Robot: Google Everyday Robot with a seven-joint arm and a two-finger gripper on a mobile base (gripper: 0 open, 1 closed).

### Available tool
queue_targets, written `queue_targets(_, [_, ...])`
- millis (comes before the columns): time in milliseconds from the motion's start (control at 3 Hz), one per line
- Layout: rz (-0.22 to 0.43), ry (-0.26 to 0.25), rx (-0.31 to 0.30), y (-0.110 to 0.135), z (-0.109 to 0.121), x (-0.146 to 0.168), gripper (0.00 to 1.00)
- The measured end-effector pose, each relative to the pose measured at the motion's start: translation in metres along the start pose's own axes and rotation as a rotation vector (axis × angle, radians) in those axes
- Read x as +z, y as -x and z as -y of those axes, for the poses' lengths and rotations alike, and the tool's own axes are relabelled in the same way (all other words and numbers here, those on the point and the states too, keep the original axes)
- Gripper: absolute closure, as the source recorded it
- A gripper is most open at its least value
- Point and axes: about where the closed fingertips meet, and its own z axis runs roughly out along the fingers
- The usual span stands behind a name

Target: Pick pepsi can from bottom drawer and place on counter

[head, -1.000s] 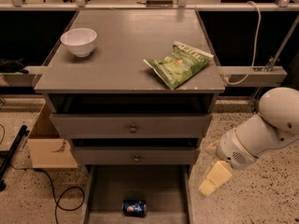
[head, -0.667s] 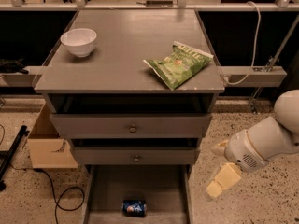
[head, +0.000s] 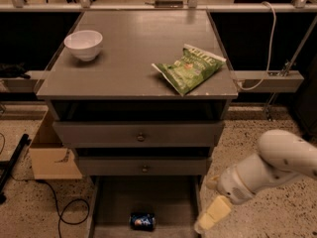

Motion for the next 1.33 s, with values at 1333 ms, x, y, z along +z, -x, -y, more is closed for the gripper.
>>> queue_targets(1333, [0.171,0.037,0.035,-0.008,0.013,0.139,0.0])
